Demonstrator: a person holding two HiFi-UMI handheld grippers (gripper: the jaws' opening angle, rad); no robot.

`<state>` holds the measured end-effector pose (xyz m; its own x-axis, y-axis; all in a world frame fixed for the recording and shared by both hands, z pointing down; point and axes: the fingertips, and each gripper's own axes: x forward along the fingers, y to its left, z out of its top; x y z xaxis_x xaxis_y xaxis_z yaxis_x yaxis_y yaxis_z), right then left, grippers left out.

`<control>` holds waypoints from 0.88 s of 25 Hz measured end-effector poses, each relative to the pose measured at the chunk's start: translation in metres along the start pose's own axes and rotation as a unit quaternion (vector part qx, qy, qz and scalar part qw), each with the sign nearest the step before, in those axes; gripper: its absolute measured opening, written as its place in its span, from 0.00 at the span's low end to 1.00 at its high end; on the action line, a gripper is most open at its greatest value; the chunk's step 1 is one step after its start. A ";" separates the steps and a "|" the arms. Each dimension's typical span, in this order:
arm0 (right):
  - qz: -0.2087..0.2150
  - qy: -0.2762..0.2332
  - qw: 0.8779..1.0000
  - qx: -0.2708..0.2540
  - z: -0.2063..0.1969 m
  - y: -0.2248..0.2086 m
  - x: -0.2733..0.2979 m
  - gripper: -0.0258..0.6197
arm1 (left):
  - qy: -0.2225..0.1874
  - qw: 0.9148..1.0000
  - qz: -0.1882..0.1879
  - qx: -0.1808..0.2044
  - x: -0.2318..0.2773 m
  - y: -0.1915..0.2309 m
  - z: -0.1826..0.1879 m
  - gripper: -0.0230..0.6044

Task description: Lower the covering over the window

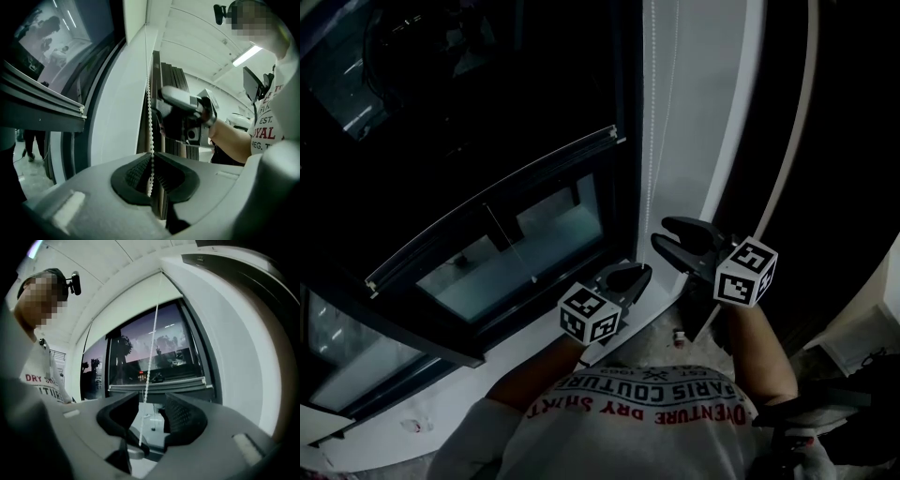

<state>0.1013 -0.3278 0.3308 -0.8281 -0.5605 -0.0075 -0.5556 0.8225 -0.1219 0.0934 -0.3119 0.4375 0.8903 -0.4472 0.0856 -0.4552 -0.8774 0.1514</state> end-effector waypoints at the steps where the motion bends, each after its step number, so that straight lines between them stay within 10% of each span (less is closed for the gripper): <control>1: 0.001 -0.007 1.000 -0.001 0.009 0.001 0.005 0.30 | 0.002 1.000 -0.001 0.001 0.001 -0.001 0.000 0.07; 12: 0.010 0.003 1.000 0.024 0.016 -0.002 0.023 0.06 | 0.010 1.000 -0.013 0.006 0.013 -0.002 -0.002 0.07; 22: 0.005 -0.025 1.000 0.001 0.016 -0.011 0.017 0.05 | 0.002 0.999 0.000 0.048 0.023 0.009 -0.003 0.07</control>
<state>0.0939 -0.3478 0.3164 -0.8287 -0.5566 -0.0586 -0.5471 0.8278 -0.1241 0.1096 -0.3289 0.4439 0.8904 -0.4462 0.0900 -0.4518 -0.8904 0.0554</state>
